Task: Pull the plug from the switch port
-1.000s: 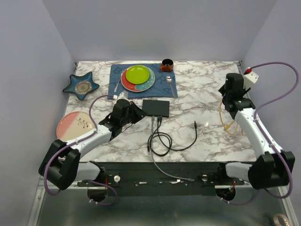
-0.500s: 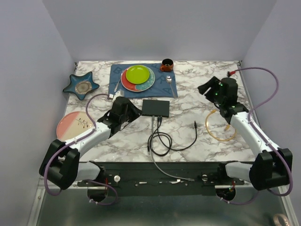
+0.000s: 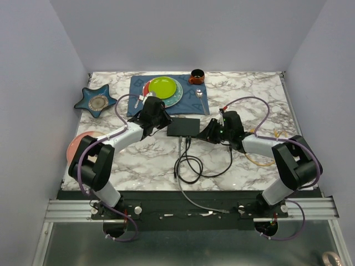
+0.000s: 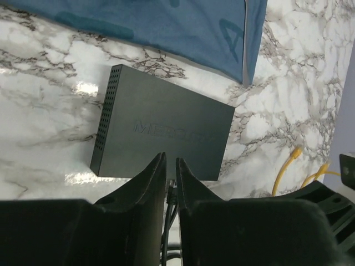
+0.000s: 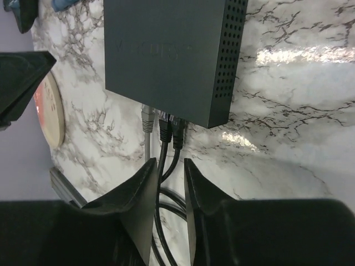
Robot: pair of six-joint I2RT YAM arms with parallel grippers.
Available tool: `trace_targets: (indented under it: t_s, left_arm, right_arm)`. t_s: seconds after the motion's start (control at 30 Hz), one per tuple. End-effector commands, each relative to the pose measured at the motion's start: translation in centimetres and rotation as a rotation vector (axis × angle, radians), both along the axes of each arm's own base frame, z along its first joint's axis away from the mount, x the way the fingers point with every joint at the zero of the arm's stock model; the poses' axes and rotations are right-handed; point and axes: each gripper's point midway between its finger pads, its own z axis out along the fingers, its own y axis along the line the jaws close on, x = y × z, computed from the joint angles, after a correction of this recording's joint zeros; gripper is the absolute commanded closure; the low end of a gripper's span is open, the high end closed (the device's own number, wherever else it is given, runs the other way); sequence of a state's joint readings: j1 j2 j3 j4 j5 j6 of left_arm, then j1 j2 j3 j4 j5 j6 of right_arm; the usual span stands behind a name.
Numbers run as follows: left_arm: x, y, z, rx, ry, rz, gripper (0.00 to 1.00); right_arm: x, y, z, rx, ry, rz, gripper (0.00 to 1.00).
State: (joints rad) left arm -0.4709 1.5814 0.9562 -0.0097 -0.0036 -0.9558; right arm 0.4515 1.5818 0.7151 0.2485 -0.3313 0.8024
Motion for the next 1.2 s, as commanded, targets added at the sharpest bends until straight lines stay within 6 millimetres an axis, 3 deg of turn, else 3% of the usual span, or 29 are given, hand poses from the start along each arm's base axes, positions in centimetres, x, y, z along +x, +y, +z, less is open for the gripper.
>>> trace_targets:
  t_s: [0.0, 0.17, 0.27, 0.73, 1.17]
  left_arm:
    - [0.9, -1.1, -1.0, 0.008, 0.026, -0.058, 0.78]
    - [0.9, -2.7, -2.7, -0.034, 0.063, -0.125, 0.80]
    - [0.5, -3.4, -3.3, -0.057, 0.079, -0.158, 0.82]
    - [-0.4, -2.9, -5.7, -0.042, 0.126, -0.158, 0.83]
    - [-0.9, -2.2, -5.9, -0.036, 0.127, -0.138, 0.84]
  right_arm:
    - [-0.4, 2.4, 0.2, 0.114, -0.002, 0.069, 0.62]
    - [-0.9, 3.7, -1.5, 0.135, 0.051, 0.091, 0.45]
    - [-1.0, 3.9, -2.5, 0.136, 0.078, 0.085, 0.43]
    - [1.1, 3.8, -4.7, 0.131, 0.148, -0.044, 0.50]
    - [1.0, 3.8, -4.5, 0.281, 0.140, -0.129, 0.58]
